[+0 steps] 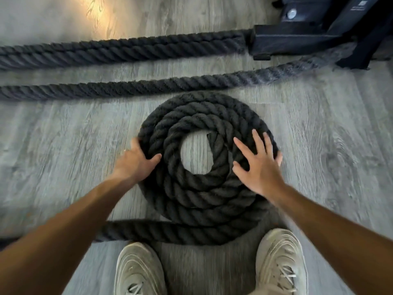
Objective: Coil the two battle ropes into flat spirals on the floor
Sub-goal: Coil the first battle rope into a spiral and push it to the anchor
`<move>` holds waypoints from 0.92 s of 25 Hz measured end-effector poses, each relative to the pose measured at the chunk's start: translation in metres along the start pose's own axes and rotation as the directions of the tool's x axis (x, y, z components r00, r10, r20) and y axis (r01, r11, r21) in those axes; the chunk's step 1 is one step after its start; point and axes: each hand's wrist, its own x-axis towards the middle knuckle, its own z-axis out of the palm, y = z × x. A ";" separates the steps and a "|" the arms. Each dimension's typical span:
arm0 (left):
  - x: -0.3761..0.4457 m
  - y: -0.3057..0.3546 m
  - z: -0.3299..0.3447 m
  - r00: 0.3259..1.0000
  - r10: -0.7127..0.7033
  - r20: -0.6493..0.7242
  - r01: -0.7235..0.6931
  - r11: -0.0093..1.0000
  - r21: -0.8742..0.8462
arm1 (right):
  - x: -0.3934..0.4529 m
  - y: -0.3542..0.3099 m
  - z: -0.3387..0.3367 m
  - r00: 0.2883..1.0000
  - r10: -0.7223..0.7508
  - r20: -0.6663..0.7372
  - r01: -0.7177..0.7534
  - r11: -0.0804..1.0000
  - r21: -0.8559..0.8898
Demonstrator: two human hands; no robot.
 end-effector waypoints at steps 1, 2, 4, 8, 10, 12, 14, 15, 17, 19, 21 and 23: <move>-0.015 -0.004 0.007 0.999 -0.048 0.023 0.049 0.999 -0.022 | 0.018 0.010 -0.010 0.995 -0.091 0.046 0.091 0.996 0.003; -0.029 -0.007 0.015 0.996 -0.080 0.043 0.081 0.996 -0.024 | 0.035 0.017 -0.021 0.981 -0.167 0.103 0.166 0.986 0.021; -0.045 -0.011 0.029 0.995 -0.091 0.035 0.090 0.995 0.051 | 0.059 0.022 -0.037 0.951 -0.252 0.182 0.243 0.968 0.070; -0.012 -0.010 0.005 0.991 -0.118 0.065 0.114 0.992 0.050 | 0.029 -0.006 -0.022 0.999 -0.002 -0.042 0.008 0.991 0.132; 0.022 -0.007 -0.014 0.999 -0.028 0.029 0.031 0.996 -0.080 | -0.024 -0.027 0.005 0.966 0.206 -0.157 -0.182 0.971 0.153; 0.049 0.001 -0.024 0.994 0.110 -0.001 -0.109 0.986 -0.123 | -0.067 -0.043 0.024 0.963 0.217 -0.159 -0.202 0.973 0.109; 0.068 0.007 -0.021 0.982 0.187 0.000 -0.187 0.979 -0.086 | -0.079 -0.050 0.031 0.972 0.208 -0.105 -0.198 0.975 0.102; 0.074 0.008 -0.018 0.980 0.198 0.001 -0.198 0.979 -0.044 | -0.076 -0.051 0.031 0.972 0.218 -0.088 -0.207 0.971 0.116; 0.080 0.005 -0.011 0.977 0.211 -0.024 -0.210 0.977 0.032 | -0.071 -0.052 0.029 0.971 0.221 -0.090 -0.210 0.970 0.120; 0.079 0.003 -0.006 0.975 0.211 -0.062 -0.207 0.976 0.064 | -0.069 -0.049 0.029 0.975 0.191 -0.118 -0.179 0.979 0.099; 0.069 0.001 -0.004 0.981 0.168 -0.092 -0.163 0.985 0.061 | -0.061 -0.041 0.026 0.982 0.138 -0.126 -0.130 0.989 0.066; 0.047 -0.006 -0.002 0.989 0.095 -0.111 -0.095 0.995 -0.001 | -0.042 -0.025 0.016 0.992 0.036 -0.124 -0.032 0.999 0.029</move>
